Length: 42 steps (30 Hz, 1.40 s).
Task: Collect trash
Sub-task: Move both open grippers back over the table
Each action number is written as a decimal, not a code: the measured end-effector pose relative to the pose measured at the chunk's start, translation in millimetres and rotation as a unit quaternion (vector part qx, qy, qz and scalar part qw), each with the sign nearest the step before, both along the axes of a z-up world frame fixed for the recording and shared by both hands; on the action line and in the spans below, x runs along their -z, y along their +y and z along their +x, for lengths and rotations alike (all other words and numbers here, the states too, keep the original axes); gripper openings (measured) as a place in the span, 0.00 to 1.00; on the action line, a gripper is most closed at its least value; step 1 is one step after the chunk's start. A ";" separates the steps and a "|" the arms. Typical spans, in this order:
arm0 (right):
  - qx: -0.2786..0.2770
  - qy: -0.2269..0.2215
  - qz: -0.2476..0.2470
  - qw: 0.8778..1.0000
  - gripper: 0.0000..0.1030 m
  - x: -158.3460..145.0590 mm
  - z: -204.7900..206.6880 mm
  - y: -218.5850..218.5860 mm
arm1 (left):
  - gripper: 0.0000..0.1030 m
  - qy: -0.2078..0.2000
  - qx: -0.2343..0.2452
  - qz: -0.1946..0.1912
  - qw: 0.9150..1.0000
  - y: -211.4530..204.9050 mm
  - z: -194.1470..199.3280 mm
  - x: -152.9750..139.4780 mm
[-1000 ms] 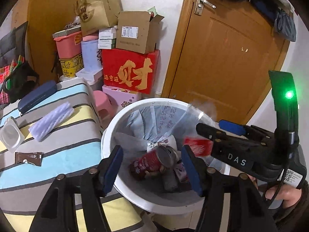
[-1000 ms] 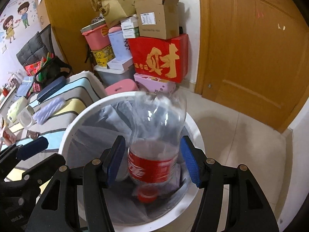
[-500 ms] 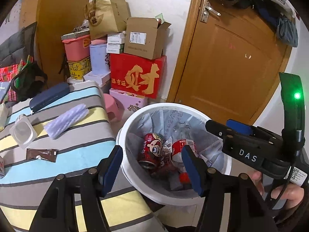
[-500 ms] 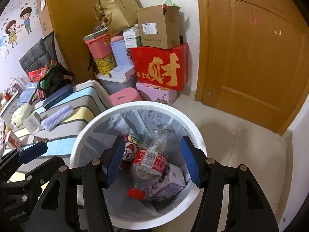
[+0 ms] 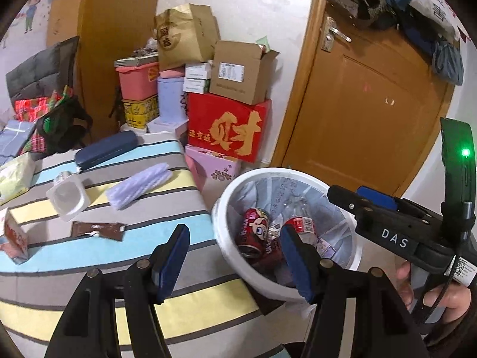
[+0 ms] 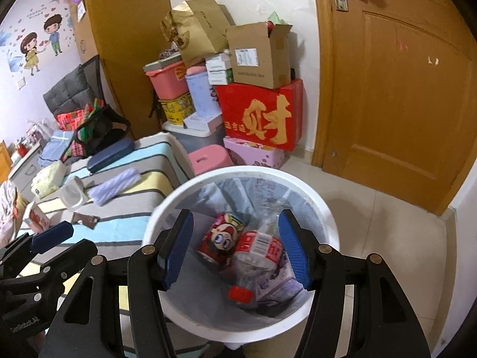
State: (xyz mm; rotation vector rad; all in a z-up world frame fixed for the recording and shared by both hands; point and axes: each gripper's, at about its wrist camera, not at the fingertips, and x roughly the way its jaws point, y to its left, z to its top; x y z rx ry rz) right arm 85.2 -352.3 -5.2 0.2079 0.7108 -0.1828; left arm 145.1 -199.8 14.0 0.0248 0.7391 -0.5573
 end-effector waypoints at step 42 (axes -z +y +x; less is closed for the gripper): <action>-0.236 0.013 -0.024 0.971 0.59 22.5 67.7 158.1 | 0.65 0.011 -0.249 0.017 0.968 268.2 36.0 28.0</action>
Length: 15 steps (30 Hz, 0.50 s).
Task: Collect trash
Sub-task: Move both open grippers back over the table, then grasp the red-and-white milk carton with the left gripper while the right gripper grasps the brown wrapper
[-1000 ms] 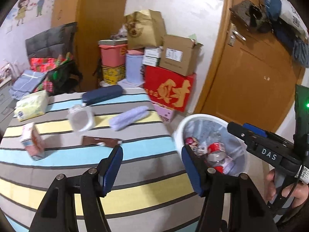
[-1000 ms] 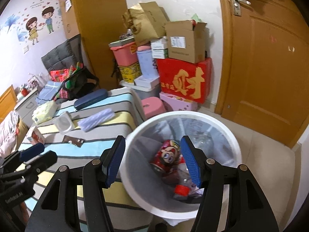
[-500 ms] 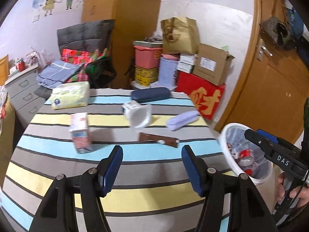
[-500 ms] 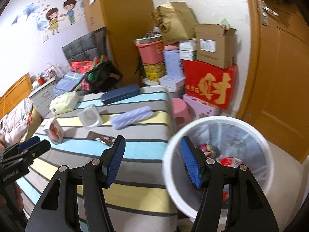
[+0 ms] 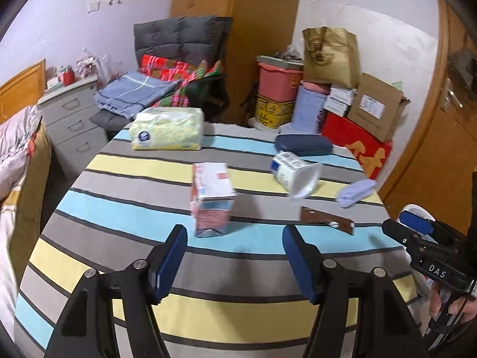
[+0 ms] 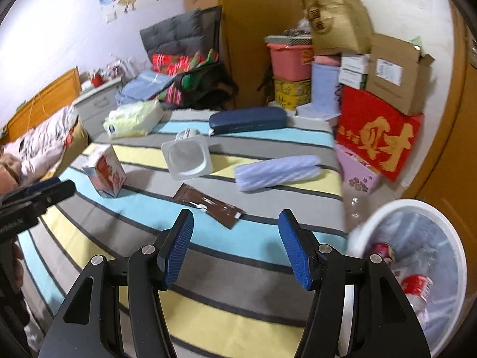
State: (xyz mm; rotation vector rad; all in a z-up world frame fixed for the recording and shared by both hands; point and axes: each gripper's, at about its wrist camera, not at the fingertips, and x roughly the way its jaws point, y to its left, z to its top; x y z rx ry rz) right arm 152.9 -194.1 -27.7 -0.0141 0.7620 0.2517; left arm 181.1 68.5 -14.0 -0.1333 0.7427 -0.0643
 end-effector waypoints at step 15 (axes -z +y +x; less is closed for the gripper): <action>-0.061 0.044 -0.029 0.997 0.59 25.2 31.7 26.6 | 0.67 0.018 -0.005 -0.001 1.000 13.6 42.8 20.3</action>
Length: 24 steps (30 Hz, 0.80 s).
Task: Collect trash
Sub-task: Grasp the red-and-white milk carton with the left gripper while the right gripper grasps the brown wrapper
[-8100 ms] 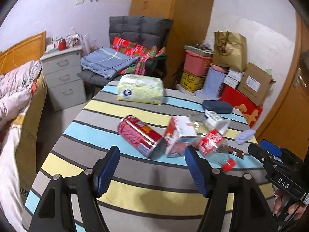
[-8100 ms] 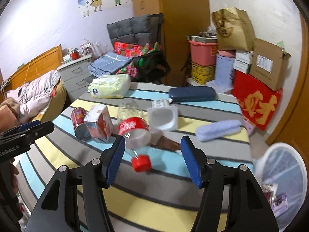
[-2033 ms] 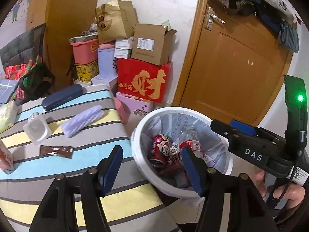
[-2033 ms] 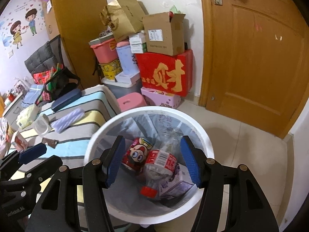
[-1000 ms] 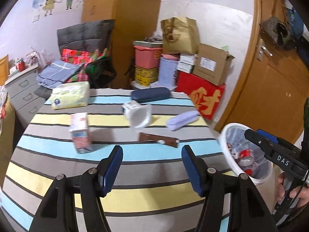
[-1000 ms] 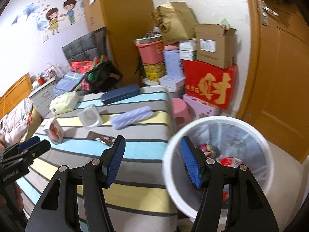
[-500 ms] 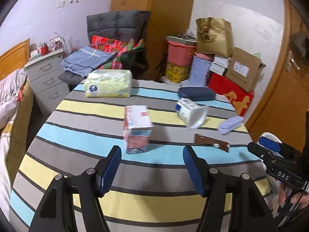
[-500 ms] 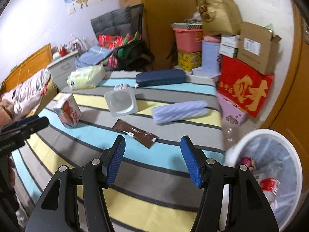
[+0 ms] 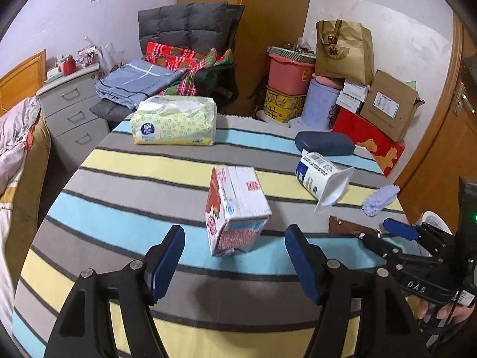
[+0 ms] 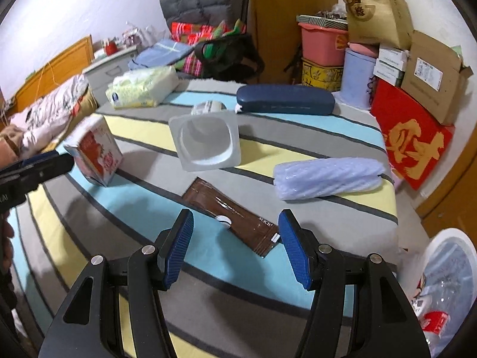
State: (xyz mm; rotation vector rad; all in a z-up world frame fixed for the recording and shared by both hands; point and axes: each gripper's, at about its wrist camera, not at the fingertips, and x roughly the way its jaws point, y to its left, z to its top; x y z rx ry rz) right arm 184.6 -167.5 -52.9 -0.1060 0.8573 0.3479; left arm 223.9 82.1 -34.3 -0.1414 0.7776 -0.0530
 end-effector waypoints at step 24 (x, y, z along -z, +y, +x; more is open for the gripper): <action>-0.026 0.022 -0.020 0.999 0.41 9.2 13.8 24.4 | 0.67 0.013 -0.007 0.032 0.999 -3.0 34.8 23.2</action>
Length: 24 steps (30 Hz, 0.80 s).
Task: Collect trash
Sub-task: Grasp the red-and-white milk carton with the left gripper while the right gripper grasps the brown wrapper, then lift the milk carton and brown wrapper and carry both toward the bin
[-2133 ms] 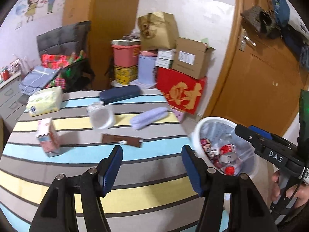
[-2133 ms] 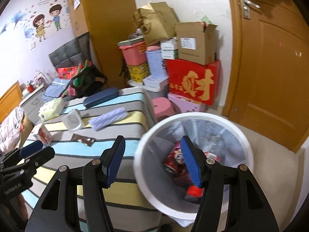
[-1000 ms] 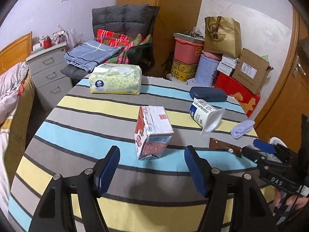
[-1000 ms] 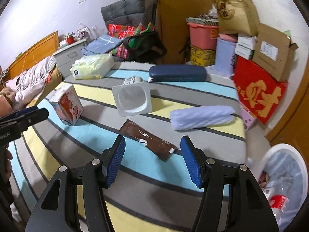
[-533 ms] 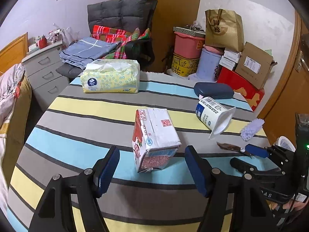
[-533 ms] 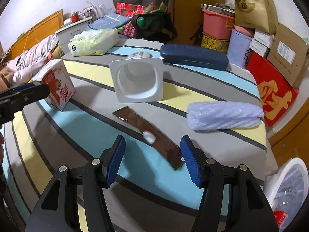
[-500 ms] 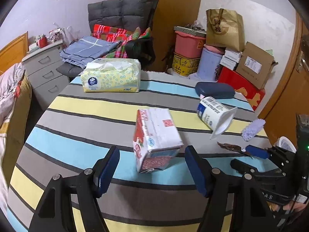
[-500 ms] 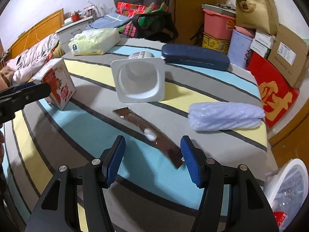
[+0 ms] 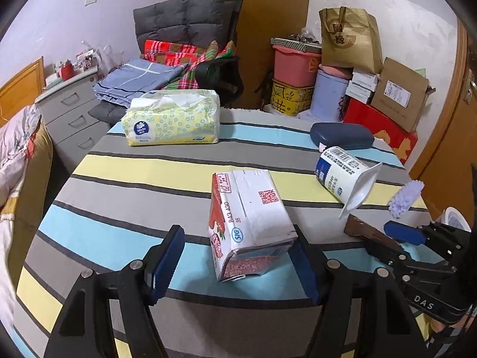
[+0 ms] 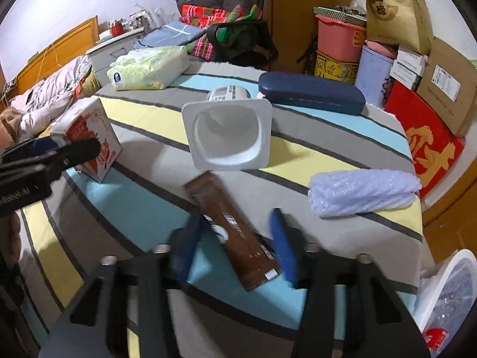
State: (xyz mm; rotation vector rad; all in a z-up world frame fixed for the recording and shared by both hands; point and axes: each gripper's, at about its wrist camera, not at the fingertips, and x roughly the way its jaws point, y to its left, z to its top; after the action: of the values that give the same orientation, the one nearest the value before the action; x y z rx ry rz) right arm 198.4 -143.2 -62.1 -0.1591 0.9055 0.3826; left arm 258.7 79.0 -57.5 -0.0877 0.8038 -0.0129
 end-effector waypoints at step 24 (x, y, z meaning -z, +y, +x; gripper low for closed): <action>0.026 -0.020 0.035 0.999 0.19 -10.5 -11.0 -6.9 | 0.34 -0.016 0.011 0.000 1.000 -5.1 -20.3 -11.3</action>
State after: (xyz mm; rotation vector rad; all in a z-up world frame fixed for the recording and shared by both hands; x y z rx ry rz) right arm 187.4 -150.1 -51.6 -0.0785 0.8539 0.3619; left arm 238.4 74.0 -46.2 -0.0787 0.7729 -0.0361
